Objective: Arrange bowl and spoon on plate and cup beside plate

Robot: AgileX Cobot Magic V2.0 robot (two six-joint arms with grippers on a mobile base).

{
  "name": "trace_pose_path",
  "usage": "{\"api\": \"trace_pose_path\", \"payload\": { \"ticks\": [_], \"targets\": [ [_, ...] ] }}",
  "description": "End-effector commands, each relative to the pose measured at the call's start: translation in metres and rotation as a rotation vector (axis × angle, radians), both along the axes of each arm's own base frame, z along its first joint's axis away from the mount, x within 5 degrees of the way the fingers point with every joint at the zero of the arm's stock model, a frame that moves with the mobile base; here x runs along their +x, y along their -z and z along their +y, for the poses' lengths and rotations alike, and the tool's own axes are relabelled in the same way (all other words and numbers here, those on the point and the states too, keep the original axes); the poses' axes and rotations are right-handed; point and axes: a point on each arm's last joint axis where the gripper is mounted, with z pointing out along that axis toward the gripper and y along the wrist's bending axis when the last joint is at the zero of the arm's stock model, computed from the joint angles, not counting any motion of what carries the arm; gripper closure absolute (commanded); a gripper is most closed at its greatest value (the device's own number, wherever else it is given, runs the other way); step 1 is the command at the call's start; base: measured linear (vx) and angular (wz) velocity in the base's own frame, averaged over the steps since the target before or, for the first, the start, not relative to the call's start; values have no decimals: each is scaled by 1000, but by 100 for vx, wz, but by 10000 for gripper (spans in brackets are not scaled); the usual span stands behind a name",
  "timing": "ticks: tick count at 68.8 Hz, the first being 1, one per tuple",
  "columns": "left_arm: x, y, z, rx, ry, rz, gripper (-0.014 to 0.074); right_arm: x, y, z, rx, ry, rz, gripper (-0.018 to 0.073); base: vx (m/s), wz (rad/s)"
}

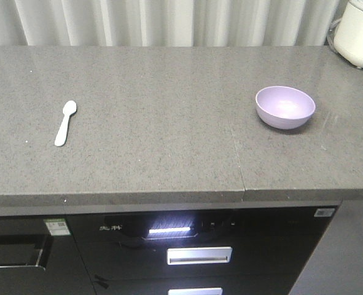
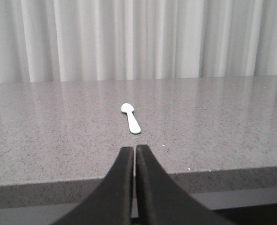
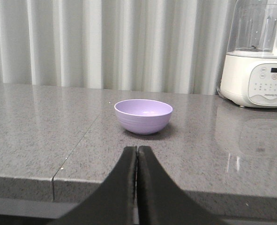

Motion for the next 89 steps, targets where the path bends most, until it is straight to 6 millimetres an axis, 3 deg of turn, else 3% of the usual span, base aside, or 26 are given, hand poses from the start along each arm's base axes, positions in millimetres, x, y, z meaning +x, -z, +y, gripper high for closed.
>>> {"api": "trace_pose_path", "payload": {
  "ticks": [1, 89],
  "targets": [
    [-3, -13, 0, -8, 5, -99, 603, -1, -4, 0, 2, 4, -71, 570, 18, 4],
    [-3, -13, 0, -8, 5, -99, 603, -1, -4, 0, 2, 4, -71, 570, 11, -1]
  ]
}}
